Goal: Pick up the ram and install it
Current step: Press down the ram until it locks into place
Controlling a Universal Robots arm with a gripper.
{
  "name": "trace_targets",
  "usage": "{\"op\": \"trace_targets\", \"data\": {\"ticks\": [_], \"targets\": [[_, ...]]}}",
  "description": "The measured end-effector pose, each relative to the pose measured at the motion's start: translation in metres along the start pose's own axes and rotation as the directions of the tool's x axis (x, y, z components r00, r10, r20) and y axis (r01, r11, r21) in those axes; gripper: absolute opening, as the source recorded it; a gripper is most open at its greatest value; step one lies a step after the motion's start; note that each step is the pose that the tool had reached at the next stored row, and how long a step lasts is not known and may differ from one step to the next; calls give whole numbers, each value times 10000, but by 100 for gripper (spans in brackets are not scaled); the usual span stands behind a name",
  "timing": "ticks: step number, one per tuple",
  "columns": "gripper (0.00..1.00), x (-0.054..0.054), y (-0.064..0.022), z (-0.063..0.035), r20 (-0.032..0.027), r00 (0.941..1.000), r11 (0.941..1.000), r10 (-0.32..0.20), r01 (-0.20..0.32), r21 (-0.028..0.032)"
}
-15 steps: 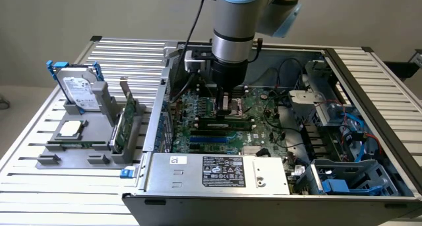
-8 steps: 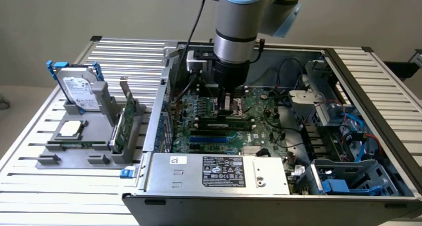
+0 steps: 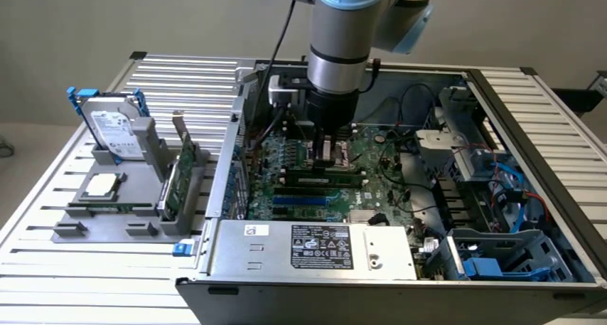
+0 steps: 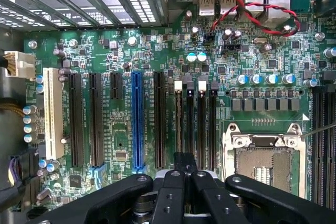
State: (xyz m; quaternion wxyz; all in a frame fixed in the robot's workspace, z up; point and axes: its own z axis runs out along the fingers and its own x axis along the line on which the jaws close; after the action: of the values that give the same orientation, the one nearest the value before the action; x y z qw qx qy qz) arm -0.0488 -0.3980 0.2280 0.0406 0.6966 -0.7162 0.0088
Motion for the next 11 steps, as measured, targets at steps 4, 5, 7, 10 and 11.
{"op": "trace_targets", "data": {"ticks": [4,5,7,10,11], "targets": [[11,-2,-2,34,15,10000,10000,-1,1,2],[11,-2,-2,40,12,10000,10000,-2,2,-1],[11,-3,-2,54,15,10000,10000,-2,2,-3],[11,-3,-2,52,33,10000,10000,-2,2,0],[11,-4,-2,34,54,10000,10000,-2,2,4]]}}
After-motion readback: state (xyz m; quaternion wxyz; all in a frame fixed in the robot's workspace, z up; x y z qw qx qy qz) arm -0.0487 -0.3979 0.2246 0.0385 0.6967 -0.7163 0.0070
